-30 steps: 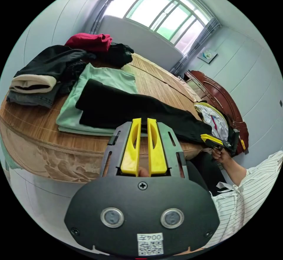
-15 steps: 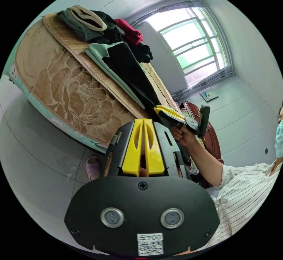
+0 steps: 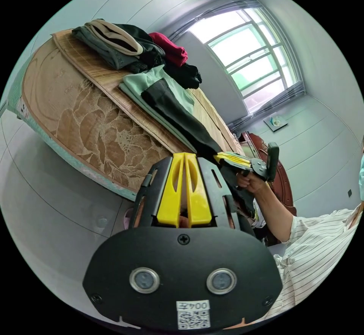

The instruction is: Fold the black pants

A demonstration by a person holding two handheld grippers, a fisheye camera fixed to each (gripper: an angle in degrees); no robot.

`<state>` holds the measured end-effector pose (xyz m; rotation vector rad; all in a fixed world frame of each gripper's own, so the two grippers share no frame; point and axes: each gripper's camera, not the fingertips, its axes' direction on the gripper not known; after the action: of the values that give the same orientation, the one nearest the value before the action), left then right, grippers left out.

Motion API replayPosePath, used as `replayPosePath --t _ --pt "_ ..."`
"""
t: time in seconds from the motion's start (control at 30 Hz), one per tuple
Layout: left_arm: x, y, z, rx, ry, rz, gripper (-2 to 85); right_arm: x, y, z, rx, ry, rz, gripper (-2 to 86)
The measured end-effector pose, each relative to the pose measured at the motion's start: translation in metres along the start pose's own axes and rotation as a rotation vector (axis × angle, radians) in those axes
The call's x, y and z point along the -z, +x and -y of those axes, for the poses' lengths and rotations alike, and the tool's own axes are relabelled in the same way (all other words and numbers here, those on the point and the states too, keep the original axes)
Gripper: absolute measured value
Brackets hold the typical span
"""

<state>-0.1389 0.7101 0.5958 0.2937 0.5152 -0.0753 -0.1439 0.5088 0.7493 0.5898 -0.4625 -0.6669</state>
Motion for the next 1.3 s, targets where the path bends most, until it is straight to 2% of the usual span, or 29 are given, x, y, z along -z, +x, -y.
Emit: replayPosePath --t 0.07,0.3,0.47,0.57,0.63,0.7,0.73,0.8,0.9,1.0,1.07,1.1,1.17,1.23,1.3 --pt "-0.004 0.009 0.017 -0.016 -0.002 0.007 0.3 -0.024 -0.004 0.003 0.019 -0.095 0.003 5.1" --pt "-0.058 0.082 0.120 -0.199 -0.053 0.114 0.2 0.025 0.022 -0.006 -0.129 0.068 0.099 6.0" --pt "-0.125 0.120 0.191 -0.299 -0.142 0.250 0.2 0.080 0.068 -0.053 -0.397 0.196 0.159 5.7" --pt "-0.154 0.104 0.225 -0.267 -0.229 0.370 0.3 0.094 0.114 -0.101 -0.634 0.163 0.121 3.3" --pt "-0.152 0.092 0.238 -0.249 -0.245 0.301 0.4 0.085 0.132 -0.124 -0.689 0.048 0.132 1.6" --pt "-0.145 0.093 0.255 -0.220 -0.264 0.255 0.4 0.101 0.136 -0.142 -0.679 0.093 0.165 0.7" --pt "-0.142 0.099 0.258 -0.222 -0.265 0.268 0.3 0.117 0.138 -0.147 -0.660 0.052 0.132 0.4" --pt "-0.122 0.129 0.267 -0.273 -0.227 0.293 0.2 0.161 0.137 -0.165 -0.643 0.086 0.031 0.5" --pt "-0.099 0.171 0.268 -0.318 -0.211 0.121 0.1 0.236 0.144 -0.234 -0.745 0.126 -0.050 2.3" --pt "-0.099 0.210 0.252 -0.373 -0.228 0.118 0.1 0.308 0.155 -0.354 -1.025 0.242 -0.065 5.9" --pt "-0.109 0.224 0.242 -0.384 -0.238 0.152 0.1 0.353 0.159 -0.474 -1.393 0.392 -0.025 6.7" --pt "-0.116 0.228 0.239 -0.365 -0.246 0.172 0.2 0.362 0.157 -0.504 -1.486 0.453 -0.003 6.7" --pt "-0.129 0.232 0.236 -0.339 -0.267 0.210 0.2 0.380 0.143 -0.609 -1.806 0.748 0.137 6.7" --pt "-0.140 0.237 0.234 -0.330 -0.285 0.287 0.3 0.373 0.136 -0.661 -1.941 0.922 0.276 7.7" --pt "-0.135 0.246 0.242 -0.334 -0.246 0.307 0.4 0.363 0.137 -0.685 -1.993 0.986 0.382 9.3"
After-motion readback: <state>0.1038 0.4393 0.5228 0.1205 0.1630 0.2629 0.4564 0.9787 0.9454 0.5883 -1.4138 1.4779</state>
